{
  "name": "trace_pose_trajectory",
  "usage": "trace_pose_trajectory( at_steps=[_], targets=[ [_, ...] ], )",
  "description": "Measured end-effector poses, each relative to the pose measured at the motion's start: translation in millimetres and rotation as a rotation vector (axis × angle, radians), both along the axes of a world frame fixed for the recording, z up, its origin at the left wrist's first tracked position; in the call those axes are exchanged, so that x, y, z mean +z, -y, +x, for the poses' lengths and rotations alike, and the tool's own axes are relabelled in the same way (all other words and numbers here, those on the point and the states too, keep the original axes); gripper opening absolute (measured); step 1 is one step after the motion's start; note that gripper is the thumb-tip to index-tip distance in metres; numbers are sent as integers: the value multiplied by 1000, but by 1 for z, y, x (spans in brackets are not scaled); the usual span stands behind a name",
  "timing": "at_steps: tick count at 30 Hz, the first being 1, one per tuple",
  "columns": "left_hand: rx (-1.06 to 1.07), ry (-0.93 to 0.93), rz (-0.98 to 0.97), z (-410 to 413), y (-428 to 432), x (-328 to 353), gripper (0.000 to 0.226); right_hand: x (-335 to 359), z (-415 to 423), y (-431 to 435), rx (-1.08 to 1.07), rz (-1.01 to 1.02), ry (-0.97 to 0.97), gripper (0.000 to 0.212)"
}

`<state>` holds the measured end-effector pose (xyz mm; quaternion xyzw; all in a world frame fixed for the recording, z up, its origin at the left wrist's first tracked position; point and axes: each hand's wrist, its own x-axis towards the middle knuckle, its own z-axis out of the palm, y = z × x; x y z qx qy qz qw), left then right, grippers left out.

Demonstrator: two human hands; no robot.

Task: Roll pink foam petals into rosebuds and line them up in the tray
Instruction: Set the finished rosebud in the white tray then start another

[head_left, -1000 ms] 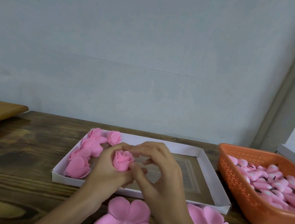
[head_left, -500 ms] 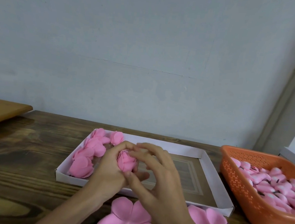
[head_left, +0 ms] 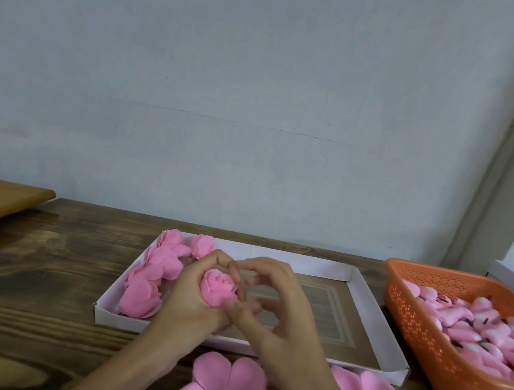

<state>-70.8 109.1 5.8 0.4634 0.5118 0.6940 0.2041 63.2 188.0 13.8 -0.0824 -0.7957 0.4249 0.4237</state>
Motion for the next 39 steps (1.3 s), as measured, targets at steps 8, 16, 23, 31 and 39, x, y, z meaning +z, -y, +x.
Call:
trace_pose_trajectory(
  at_steps=[8, 16, 23, 31, 39],
  targets=[
    [-16, 314, 73, 1, 6, 7, 38, -7, -9, 5, 105, -503, -17, 45],
    [-82, 409, 72, 6, 12, 13, 55, -15, -13, 14, 2, -302, 210, 33],
    [-182, 289, 67, 5, 12, 12, 36, -5, -12, 14, 91, -330, 155, 20],
    [-142, 282, 110, 12, 8, 5, 43, -15, -12, 20, -97, -50, -15, 31],
    [-12, 207, 117, 11, 6, 7, 24, -6, -8, 16, -327, 365, 0, 42]
  ],
)
